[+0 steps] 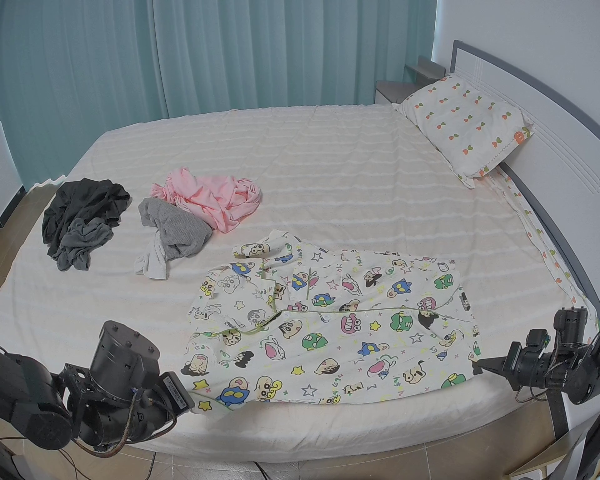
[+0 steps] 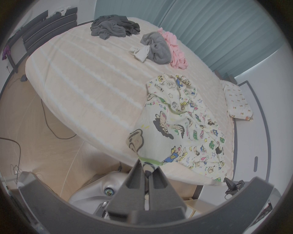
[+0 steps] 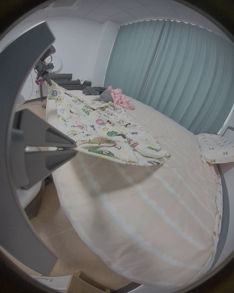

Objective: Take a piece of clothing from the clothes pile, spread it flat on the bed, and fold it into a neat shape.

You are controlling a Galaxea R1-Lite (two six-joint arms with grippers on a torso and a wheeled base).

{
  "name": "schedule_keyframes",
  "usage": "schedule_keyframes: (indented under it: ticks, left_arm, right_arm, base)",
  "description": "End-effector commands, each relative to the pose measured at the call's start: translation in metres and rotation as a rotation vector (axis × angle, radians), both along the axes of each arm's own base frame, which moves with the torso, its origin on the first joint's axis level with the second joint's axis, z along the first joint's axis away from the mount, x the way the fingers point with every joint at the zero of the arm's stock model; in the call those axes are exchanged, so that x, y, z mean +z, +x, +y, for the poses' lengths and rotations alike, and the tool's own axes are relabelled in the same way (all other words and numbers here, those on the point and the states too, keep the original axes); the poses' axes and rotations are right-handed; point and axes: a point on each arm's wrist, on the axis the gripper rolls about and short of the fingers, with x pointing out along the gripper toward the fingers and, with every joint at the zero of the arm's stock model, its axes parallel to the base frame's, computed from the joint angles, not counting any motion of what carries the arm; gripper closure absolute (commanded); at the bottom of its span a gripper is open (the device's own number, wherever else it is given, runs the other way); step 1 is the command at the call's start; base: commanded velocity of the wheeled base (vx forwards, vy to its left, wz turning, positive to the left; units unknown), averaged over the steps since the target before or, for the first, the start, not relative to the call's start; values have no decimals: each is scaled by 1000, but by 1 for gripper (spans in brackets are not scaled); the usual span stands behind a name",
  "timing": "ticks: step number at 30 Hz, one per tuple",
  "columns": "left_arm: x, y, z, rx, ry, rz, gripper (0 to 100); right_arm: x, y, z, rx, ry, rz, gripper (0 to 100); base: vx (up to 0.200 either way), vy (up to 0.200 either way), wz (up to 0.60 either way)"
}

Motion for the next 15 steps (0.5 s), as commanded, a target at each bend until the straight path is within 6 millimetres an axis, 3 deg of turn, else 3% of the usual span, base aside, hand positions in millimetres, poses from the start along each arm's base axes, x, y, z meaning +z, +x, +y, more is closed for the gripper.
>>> schedule_keyframes:
  ticks: [1,15]
  left_arm:
    - [-12,-6,3,-13,25,60,100]
    - [-39,-16,-5,-60,74,195,100]
  right_arm:
    - [-18,-1,0,8,-1,81,100]
    - [-24,-3,-8,10,-38,83,100]
  base:
    - [0,0,0]
    - [0,0,0]
